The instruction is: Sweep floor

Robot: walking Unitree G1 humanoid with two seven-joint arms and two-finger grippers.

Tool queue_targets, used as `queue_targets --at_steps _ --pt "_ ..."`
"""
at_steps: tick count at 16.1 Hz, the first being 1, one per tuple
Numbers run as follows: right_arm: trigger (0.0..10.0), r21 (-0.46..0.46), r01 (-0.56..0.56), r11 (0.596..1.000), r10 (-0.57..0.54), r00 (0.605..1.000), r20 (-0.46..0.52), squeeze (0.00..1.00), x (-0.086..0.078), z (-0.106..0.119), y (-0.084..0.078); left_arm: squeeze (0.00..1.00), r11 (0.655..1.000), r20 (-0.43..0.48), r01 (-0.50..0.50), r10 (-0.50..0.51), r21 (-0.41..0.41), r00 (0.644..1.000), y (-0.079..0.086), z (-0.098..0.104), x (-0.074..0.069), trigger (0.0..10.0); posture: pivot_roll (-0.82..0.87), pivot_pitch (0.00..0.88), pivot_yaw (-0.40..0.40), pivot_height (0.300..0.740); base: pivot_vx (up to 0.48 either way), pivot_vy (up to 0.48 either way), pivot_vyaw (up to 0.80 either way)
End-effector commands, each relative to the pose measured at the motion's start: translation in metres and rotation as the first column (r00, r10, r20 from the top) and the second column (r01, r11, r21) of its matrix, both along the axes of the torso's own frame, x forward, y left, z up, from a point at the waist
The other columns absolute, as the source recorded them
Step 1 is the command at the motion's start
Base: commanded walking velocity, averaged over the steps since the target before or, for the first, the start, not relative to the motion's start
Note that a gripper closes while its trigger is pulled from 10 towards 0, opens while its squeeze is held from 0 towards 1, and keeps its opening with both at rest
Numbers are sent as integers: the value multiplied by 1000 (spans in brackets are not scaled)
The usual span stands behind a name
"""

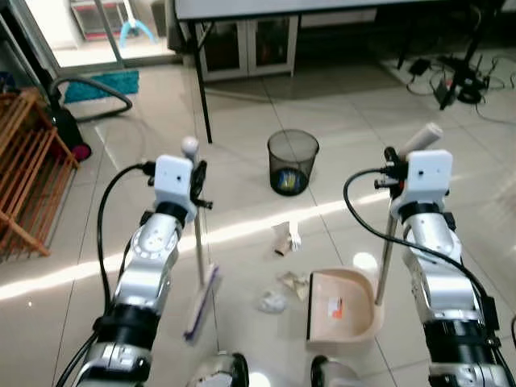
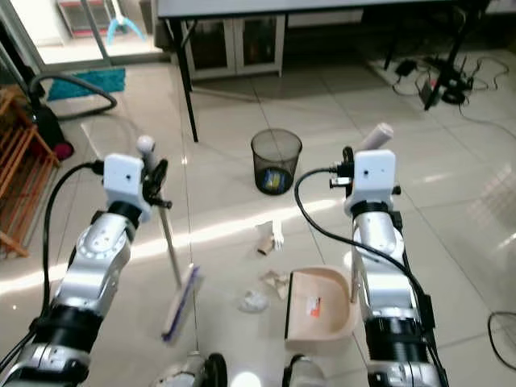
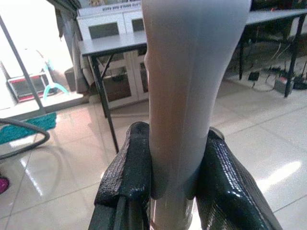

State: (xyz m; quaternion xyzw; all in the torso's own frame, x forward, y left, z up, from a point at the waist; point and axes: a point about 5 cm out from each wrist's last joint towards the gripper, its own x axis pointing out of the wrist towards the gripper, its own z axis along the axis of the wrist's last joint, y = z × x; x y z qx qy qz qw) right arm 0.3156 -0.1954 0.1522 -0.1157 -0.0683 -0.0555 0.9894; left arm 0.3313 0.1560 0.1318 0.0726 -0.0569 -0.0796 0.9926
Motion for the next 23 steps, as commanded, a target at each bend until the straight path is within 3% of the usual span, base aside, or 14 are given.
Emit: queue_targets --at_steps 1,5,7,10,14,18,23 --pt "10000 -20 3 1000 -2 999 42 0 2 6 0 0 1000 42 -1 1 10 999 0 5 2 10000 8 198 54 740 0 0 0" --pt "10000 -26 16 1000 -16 1000 9 0 4 -11 4 0 1000 25 16 -16 10 1000 -1 -5 1 10000 -11 200 70 740 0 0 0" --pt "10000 -21 35 999 -35 999 39 0 -3 -10 6 0 999 19 51 -51 -19 999 -10 -12 -7 10000 -16 151 60 740 0 0 0" --pt "10000 55 55 997 -58 997 57 0 -5 -1 6 0 998 51 53 -51 -27 997 -11 0 -7 10000 -13 195 58 740 0 0 0" --pt "10000 121 -10 993 -1 996 90 0 -16 9 19 0 999 102 45 -44 -3 994 -3 10 -18 10000 -5 160 49 740 0 0 0" --pt "10000 197 0 981 -19 995 96 0 -16 12 19 0 999 119 39 -37 -12 992 -2 17 -16 10000 -2 149 60 740 131 0 0" --pt "10000 192 34 981 -51 995 80 0 -16 9 14 0 999 107 49 -50 13 993 -3 17 -13 10000 0 146 63 740 334 0 -188"
